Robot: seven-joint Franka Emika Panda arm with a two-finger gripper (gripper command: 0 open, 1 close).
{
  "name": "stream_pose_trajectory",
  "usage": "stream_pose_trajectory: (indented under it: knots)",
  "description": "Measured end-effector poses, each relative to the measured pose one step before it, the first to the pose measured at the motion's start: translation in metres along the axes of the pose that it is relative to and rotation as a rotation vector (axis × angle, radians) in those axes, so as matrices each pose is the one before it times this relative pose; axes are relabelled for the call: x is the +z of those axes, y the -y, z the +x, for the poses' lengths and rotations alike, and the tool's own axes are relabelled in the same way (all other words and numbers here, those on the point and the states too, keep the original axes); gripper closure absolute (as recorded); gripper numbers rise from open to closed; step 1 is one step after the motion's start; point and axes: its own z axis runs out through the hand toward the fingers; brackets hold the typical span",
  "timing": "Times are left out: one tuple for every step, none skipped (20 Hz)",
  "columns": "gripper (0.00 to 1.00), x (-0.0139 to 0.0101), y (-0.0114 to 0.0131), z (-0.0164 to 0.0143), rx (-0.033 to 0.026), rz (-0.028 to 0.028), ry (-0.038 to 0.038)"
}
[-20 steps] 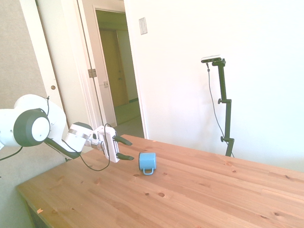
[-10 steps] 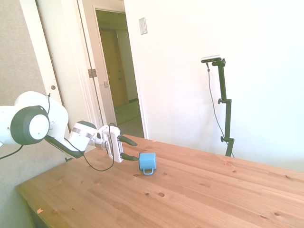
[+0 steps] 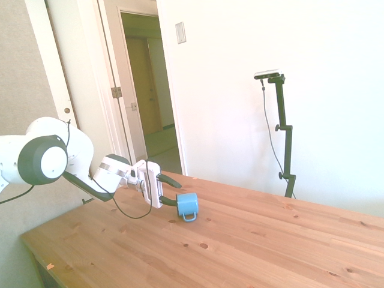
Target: Flip the mug upright
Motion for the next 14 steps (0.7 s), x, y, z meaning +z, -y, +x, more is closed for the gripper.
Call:
stream_pose_trajectory:
  knots:
    - [0.00, -0.00036, 0.00000, 0.00026, -0.00065, 0.00059, 0.00002]
    - [0.00, -0.00004, -0.00001, 0.00029, -0.00107, 0.00011, 0.00013]
    - [0.00, -0.00016, -0.00001, 0.00059, -0.00095, 0.00035, 0.00023]
    - [0.00, -0.00029, -0.00002, 0.00092, -0.00011, 0.00061, 0.00034]
    - [0.00, -0.00051, 0.00002, 0.00113, 0.00026, 0.00099, 0.00034]
    - [0.00, -0.00040, 0.00009, 0.00108, 0.00034, 0.00077, 0.00040]
    - [0.00, -0.00016, 0.00025, 0.00041, -0.00077, 0.00034, 0.00028]
    - [0.00, -0.00006, 0.00058, 0.00007, -0.00095, 0.00020, 0.00035]
    - [0.00, 0.00001, 0.00071, 0.00006, -0.00085, 0.00010, 0.00046]
    - [0.00, 0.00012, 0.00101, 0.00007, -0.00009, -0.00005, 0.00062]
    - [0.00, 0.00038, 0.00104, -0.00007, -0.00015, -0.00057, 0.00057]
    - [0.00, 0.00063, 0.00152, 0.00029, 0.00025, -0.00117, 0.00095]
    - [0.00, 0.00092, 0.00209, 0.00036, -0.00054, -0.00148, 0.00128]
    - [0.00, 0.00154, 0.00242, -0.00036, -0.00256, -0.00247, 0.00110]
